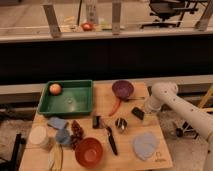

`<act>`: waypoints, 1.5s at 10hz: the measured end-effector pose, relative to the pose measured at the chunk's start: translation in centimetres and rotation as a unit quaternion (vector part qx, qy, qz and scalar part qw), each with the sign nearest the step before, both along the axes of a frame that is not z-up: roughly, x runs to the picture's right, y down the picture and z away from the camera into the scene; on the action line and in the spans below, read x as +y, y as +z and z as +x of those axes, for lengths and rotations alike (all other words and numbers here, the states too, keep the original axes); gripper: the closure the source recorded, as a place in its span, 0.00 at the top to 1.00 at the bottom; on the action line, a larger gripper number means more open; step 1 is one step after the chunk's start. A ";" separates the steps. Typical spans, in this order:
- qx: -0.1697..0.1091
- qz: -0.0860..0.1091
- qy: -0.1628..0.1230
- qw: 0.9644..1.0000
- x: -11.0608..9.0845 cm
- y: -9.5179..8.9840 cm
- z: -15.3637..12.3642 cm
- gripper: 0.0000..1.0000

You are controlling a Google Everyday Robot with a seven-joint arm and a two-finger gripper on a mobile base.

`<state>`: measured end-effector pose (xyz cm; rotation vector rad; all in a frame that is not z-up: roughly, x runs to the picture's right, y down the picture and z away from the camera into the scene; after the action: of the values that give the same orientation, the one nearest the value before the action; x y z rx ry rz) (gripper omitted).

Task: Place eraser in tray

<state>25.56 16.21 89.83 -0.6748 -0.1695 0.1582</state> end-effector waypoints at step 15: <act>-0.024 0.013 -0.021 0.999 -3.9 -2.8 1.2 0.00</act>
<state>26.78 12.27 87.07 -0.6552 -0.2035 0.1001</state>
